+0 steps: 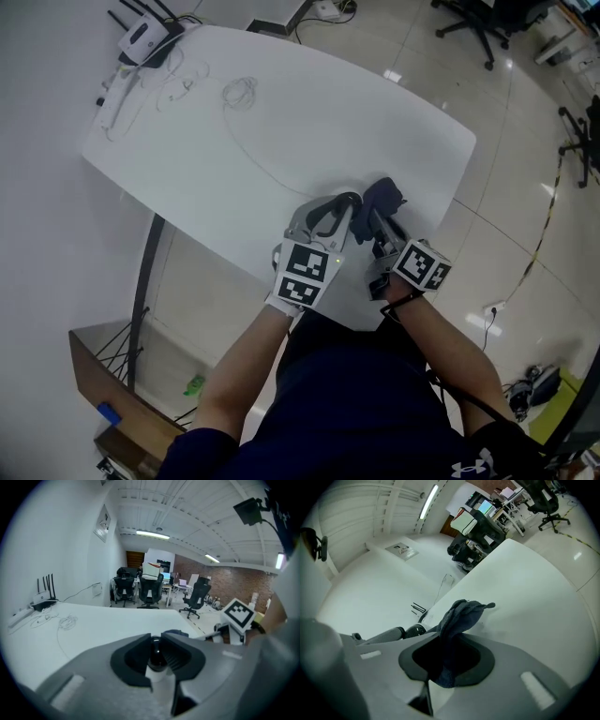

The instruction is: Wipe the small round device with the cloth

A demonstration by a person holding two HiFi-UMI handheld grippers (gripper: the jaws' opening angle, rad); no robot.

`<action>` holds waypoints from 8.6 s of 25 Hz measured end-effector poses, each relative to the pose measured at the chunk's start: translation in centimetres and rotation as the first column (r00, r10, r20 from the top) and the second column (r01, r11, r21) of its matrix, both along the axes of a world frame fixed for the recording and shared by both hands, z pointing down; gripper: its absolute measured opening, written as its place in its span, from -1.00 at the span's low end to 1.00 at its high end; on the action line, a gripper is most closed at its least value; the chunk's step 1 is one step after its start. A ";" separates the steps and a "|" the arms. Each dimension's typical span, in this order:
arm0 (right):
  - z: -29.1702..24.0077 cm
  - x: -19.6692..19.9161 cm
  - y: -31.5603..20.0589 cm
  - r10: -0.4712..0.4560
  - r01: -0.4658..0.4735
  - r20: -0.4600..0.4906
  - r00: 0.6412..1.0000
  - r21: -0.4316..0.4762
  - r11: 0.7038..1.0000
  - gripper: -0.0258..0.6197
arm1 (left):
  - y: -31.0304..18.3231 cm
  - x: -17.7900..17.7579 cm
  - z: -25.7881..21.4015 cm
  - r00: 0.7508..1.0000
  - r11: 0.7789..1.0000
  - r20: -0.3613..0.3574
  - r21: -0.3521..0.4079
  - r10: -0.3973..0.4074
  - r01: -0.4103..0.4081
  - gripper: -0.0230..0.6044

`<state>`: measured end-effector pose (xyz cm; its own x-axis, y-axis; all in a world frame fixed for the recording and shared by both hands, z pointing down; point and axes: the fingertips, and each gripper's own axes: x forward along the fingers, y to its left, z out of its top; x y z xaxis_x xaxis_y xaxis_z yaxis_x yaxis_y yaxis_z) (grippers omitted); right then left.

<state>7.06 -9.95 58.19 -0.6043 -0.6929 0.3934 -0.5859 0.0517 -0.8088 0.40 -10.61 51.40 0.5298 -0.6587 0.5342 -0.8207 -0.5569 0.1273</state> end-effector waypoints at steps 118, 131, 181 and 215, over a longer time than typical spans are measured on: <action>-9.8 0.8 1.4 -0.381 0.359 0.056 0.923 0.232 0.904 -0.74 | -0.8 -5.6 5.0 0.756 0.816 -0.587 -0.564 -0.290 -0.125 -0.66; -10.0 2.0 2.0 -0.342 0.318 0.078 0.936 0.228 0.920 -0.75 | 0.1 -6.4 8.2 0.930 0.863 -0.253 -0.492 -0.266 0.113 -0.67; -9.6 4.9 4.8 -0.277 0.253 0.098 0.956 0.206 0.945 -0.78 | 3.2 -5.6 -1.6 0.662 0.824 -0.494 -0.390 -0.563 0.410 -0.67; -8.1 5.4 4.5 -0.248 0.231 0.091 0.965 0.164 0.959 -0.79 | 5.2 -7.5 6.2 0.464 0.633 -0.432 -0.566 -0.773 0.528 -0.67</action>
